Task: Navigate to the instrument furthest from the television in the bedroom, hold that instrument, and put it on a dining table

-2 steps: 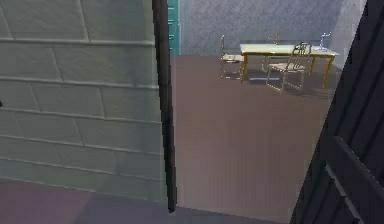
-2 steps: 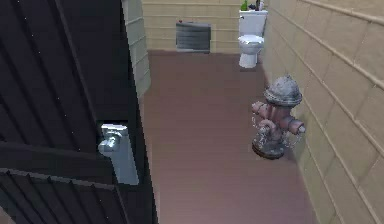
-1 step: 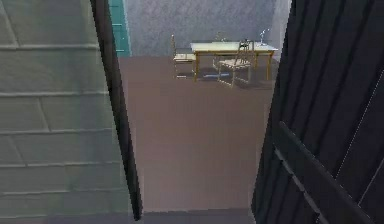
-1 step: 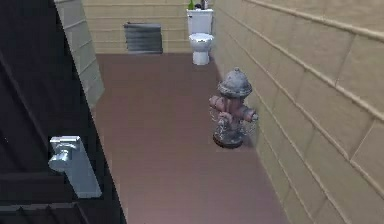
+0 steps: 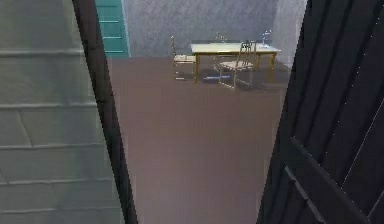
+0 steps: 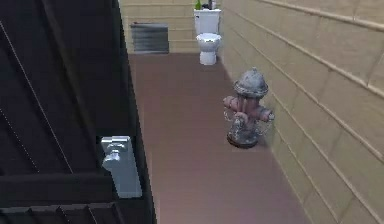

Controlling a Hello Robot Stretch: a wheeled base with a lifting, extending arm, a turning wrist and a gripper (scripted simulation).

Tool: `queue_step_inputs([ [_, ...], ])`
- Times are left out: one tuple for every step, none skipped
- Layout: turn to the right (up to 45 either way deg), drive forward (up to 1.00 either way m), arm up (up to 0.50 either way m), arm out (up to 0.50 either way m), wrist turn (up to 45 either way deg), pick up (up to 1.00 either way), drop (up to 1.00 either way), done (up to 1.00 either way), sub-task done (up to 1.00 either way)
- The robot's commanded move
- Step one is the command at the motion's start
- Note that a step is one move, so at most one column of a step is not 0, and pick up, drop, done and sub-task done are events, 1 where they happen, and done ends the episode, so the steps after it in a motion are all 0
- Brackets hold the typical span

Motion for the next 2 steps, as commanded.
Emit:
queue_step_inputs([
  [6.0, 0.0, 0.0, 0.0, 0.0, 0.0, 0.0, 0.0, 0.0],
  [0.0, 1.0, 0.0, 0.0, 0.0, 0.0, 0.0, 0.0, 0.0],
])
